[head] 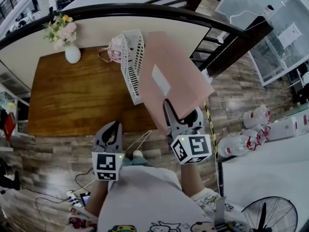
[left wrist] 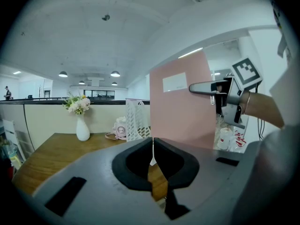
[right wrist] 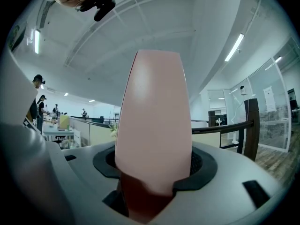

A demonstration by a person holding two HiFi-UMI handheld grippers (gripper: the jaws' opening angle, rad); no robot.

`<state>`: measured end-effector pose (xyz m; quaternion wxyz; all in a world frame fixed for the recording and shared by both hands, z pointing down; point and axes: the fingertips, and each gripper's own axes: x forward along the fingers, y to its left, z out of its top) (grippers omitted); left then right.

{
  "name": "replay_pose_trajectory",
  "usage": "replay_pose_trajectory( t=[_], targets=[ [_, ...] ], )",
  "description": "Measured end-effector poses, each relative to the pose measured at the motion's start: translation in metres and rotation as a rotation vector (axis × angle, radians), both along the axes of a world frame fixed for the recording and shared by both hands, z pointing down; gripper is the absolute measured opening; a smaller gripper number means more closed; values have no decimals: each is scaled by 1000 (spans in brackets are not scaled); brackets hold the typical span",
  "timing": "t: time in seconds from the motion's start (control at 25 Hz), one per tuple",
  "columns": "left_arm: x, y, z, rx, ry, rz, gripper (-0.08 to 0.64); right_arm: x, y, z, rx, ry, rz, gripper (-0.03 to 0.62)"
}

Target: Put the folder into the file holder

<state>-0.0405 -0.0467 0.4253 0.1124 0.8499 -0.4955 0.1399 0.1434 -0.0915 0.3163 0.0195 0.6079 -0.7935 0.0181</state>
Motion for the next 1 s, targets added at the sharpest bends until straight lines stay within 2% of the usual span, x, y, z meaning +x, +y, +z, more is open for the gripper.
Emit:
replay_pose_trajectory(
  t=[0.6,1.0],
  targets=[
    [-13,-29,4,-9,-4,-53,11,-27,-69,4,35,13,-16,272],
    [-23,-49,12,-32,-11,-57,11,-40,-107,8,81,-8,14,272]
  ],
)
